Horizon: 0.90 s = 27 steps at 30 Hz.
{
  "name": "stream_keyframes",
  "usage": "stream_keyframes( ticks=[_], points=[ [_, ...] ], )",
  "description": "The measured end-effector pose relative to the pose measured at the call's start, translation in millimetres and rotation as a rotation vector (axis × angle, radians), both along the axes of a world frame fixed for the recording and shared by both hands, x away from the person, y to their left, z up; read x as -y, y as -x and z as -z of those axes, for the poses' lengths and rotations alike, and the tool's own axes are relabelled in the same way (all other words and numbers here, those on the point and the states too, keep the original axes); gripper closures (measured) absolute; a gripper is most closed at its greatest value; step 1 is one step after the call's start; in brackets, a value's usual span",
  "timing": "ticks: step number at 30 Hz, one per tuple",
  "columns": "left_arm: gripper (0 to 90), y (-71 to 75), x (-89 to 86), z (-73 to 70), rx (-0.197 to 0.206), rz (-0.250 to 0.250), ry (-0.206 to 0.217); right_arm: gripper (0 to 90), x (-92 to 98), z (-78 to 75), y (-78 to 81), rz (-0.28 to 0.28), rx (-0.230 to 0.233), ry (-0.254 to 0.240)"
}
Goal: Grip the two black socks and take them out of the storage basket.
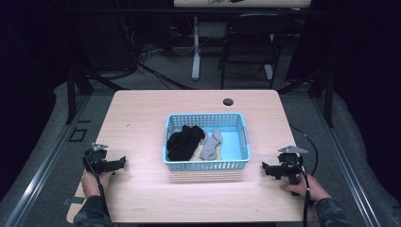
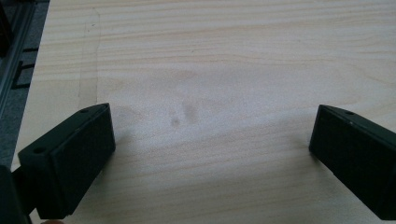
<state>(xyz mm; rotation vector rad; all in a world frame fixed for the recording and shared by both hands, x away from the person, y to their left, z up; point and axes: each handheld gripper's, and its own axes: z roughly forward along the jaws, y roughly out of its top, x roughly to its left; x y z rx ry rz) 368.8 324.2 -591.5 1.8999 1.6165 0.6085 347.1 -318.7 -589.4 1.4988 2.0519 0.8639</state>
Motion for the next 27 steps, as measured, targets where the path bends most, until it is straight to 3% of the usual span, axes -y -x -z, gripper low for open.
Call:
stream_keyframes(
  ticks=[8,11,17,18,27],
  points=[
    [0.0,-0.8,0.0,-1.0,-0.002,0.017,-0.012,0.0,0.0,0.0,0.0,0.0,0.0,0.0],
    [0.0,-1.3,1.4,-4.1,-0.023,0.033,-0.039,0.0,0.0,0.0,0.0,0.0,0.0,0.0],
    [0.0,-1.7,0.3,-8.3,-0.05,0.036,-0.019,0.0,0.0,0.0,0.0,0.0,0.0,0.0],
    [0.0,-1.6,-1.1,-11.5,-0.054,0.034,0.003,0.0,0.0,0.0,0.0,0.0,0.0,0.0],
    [0.0,-2.2,1.7,-20.0,-0.057,0.039,0.035,0.0,0.0,0.0,0.0,0.0,0.0,0.0]
  ],
)
